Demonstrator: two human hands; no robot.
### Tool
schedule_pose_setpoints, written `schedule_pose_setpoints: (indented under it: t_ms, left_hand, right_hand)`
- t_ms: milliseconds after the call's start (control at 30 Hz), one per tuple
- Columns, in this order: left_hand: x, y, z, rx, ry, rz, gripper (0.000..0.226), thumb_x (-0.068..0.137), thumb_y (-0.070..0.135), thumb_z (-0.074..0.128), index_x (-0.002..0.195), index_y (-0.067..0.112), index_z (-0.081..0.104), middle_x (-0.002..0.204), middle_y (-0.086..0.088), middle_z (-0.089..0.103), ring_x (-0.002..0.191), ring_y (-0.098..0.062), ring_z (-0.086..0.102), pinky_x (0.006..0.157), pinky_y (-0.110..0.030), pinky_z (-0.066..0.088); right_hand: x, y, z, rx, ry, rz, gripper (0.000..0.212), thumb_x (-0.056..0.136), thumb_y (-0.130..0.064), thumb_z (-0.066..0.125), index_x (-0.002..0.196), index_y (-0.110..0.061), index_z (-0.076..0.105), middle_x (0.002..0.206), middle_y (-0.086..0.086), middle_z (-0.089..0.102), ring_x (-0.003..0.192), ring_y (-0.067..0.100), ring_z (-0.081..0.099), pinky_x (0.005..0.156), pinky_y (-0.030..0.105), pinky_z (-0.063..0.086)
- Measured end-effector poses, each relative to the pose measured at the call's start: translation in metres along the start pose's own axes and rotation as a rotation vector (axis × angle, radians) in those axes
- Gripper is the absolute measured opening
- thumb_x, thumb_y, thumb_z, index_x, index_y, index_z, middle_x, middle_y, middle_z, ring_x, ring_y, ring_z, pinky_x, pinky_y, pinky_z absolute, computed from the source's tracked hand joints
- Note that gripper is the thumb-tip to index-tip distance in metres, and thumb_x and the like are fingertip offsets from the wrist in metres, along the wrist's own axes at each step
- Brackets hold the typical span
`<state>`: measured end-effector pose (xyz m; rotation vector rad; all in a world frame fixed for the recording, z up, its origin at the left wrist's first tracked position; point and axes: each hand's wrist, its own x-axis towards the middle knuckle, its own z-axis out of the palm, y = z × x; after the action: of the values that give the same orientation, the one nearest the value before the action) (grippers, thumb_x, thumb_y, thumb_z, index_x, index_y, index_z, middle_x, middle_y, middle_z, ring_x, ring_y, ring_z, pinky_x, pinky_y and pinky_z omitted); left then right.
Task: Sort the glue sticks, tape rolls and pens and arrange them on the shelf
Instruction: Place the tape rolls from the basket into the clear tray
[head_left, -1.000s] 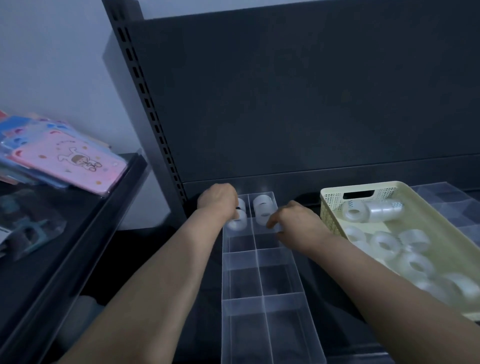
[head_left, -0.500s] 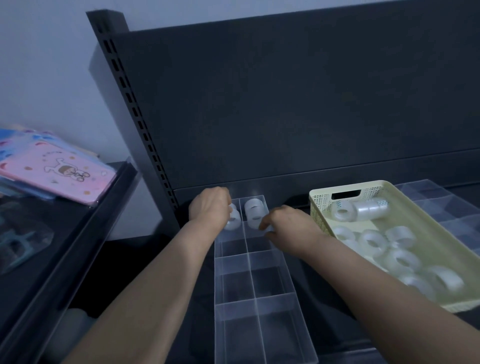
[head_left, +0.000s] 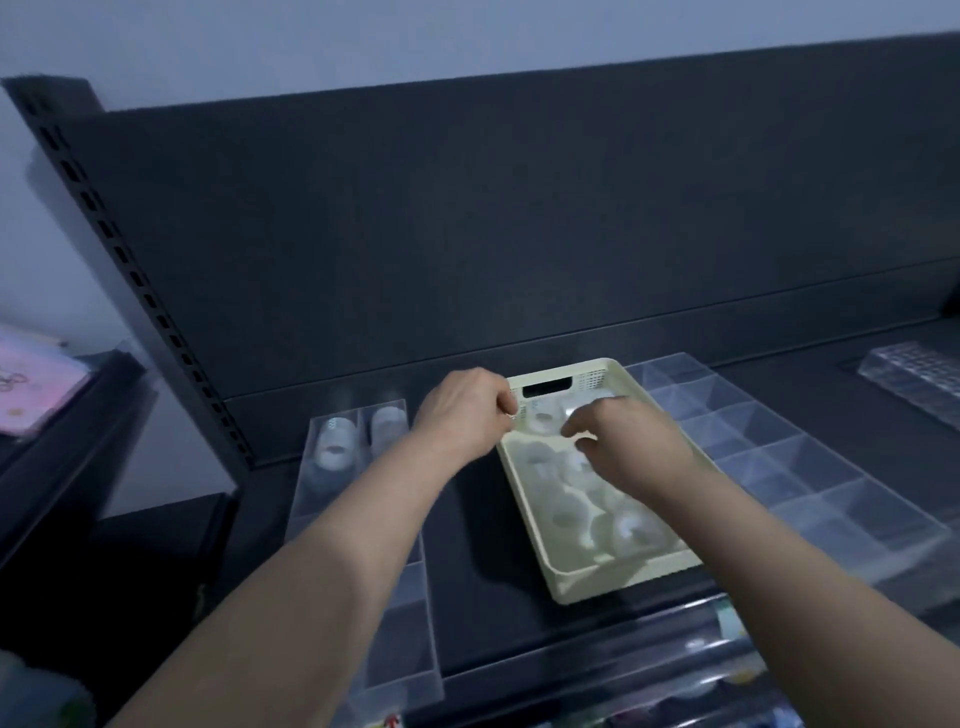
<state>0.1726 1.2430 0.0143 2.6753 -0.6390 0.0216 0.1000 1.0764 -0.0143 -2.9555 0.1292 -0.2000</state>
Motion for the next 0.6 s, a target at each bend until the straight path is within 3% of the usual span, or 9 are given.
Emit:
schedule_pose_setpoints:
  t_ms: [133, 233, 367, 500, 600]
  left_hand:
    - [0.005, 0.033, 0.026, 0.029, -0.083, 0.047, 0.014, 0.085, 0.016, 0.064, 0.094, 0.023, 0.072, 0.101, 0.006, 0.069, 0.1, -0.017, 0.062, 0.084, -0.03, 0.052]
    - [0.008, 0.046, 0.044, 0.048, -0.114, 0.041, 0.018, 0.087, 0.015, 0.06, 0.096, 0.026, 0.071, 0.102, 0.004, 0.068, 0.099, -0.018, 0.062, 0.084, -0.032, 0.052]
    - [0.009, 0.049, 0.056, 0.055, -0.107, 0.007, 0.019, 0.087, 0.017, 0.061, 0.098, 0.029, 0.07, 0.107, 0.005, 0.068, 0.103, -0.019, 0.061, 0.085, -0.033, 0.051]
    - [0.006, 0.051, 0.062, 0.118, -0.162, 0.082, 0.026, 0.092, 0.019, 0.059, 0.114, 0.032, 0.067, 0.118, 0.007, 0.065, 0.112, -0.017, 0.057, 0.092, -0.03, 0.046]
    - [0.007, 0.06, 0.069, 0.222, -0.271, 0.135, 0.036, 0.096, 0.021, 0.053, 0.129, 0.034, 0.057, 0.13, -0.001, 0.056, 0.12, -0.023, 0.051, 0.09, -0.031, 0.043]
  right_hand:
    - [-0.01, 0.041, -0.005, -0.086, -0.02, 0.106, 0.035, 0.092, -0.02, 0.055, 0.123, -0.036, 0.06, 0.124, 0.004, 0.056, 0.114, 0.023, 0.053, 0.09, 0.032, 0.043]
    - [-0.005, 0.056, 0.004, -0.2, -0.037, 0.002, 0.04, 0.091, -0.017, 0.054, 0.128, -0.031, 0.055, 0.126, -0.002, 0.058, 0.123, 0.022, 0.041, 0.097, 0.035, 0.035]
    - [0.011, 0.059, 0.016, -0.366, -0.075, -0.089, 0.032, 0.088, -0.013, 0.053, 0.118, -0.023, 0.059, 0.118, -0.003, 0.062, 0.119, 0.022, 0.04, 0.091, 0.036, 0.032]
    - [0.016, 0.064, 0.017, -0.384, -0.066, -0.091, 0.021, 0.087, -0.015, 0.055, 0.105, -0.022, 0.064, 0.108, -0.003, 0.065, 0.115, 0.021, 0.043, 0.087, 0.035, 0.031]
    - [0.013, 0.073, 0.008, -0.276, 0.05, -0.056, 0.023, 0.092, -0.025, 0.054, 0.114, -0.025, 0.061, 0.112, -0.004, 0.063, 0.116, 0.02, 0.045, 0.089, 0.035, 0.033]
